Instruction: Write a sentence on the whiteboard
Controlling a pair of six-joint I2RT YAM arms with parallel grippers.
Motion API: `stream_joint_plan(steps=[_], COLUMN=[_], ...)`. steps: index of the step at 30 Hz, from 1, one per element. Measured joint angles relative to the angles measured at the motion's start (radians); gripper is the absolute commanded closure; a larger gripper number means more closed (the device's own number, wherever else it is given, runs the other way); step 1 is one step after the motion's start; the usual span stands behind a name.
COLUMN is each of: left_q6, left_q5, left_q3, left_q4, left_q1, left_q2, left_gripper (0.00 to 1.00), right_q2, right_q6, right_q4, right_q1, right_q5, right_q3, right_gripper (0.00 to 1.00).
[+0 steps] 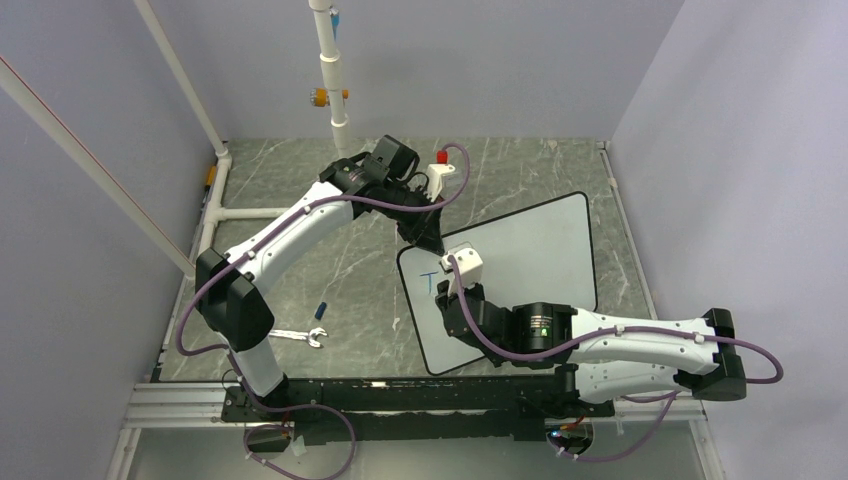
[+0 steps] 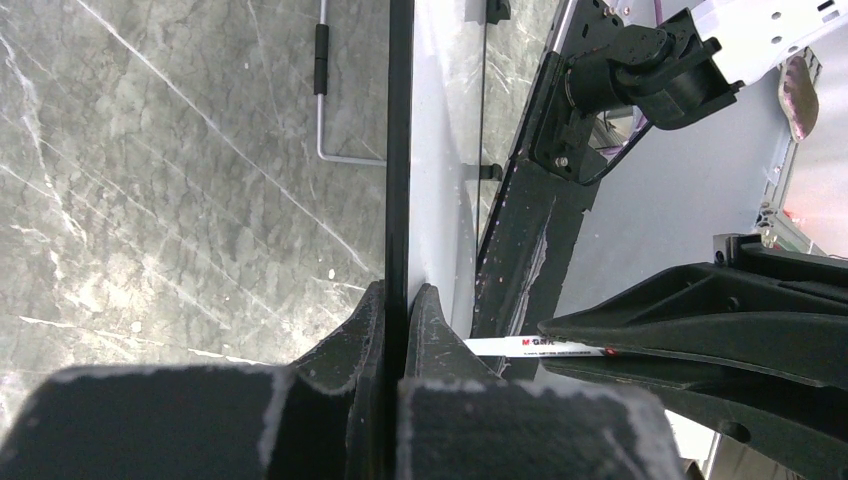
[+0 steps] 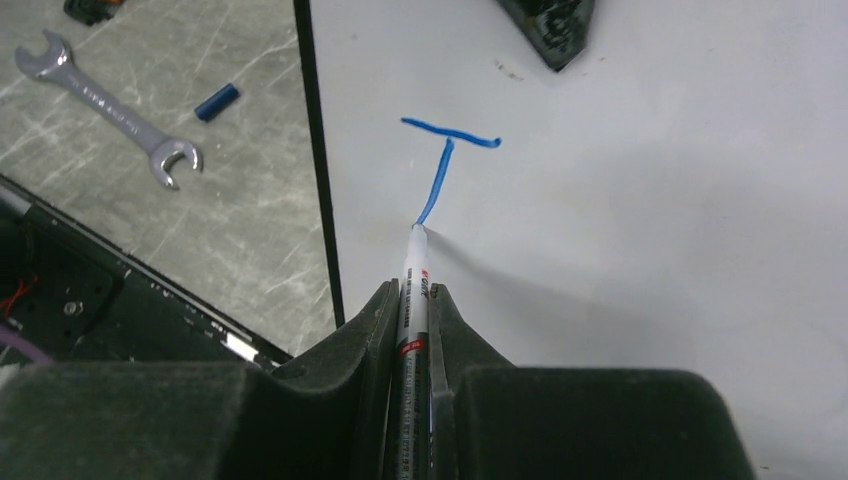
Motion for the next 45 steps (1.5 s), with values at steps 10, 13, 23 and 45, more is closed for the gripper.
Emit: stream_joint_plan(steps=[10, 13, 23, 45], left_q6=[0.003, 0.008, 0.008, -0.045], left_q5=[-0.001, -0.001, 0.0, -0.024], left_q3=[0.002, 0.002, -0.021, -0.088], left_q4=[-0.002, -0.002, 0.012, 0.063], left_q1=[-0.002, -0.002, -0.003, -0.008], left_q2=[0.0, 0.0, -0.018, -0.068], left_gripper=[1.0, 1.0, 1.0, 1.0], right_q2=[0.007, 0.028, 0.159, -0.221], right_q6=[0.006, 0.002, -0.044, 0.151], right_q4=[0.003, 0.007, -0.003, 0.024], right_q1=[0.001, 0.003, 0.003, -0.007], right_q5=[-0.087, -0.093, -0.029, 0.184], right_q3=[-0.017, -0.008, 0.128, -0.074], right_gripper=[1.0, 1.0, 1.0, 1.0])
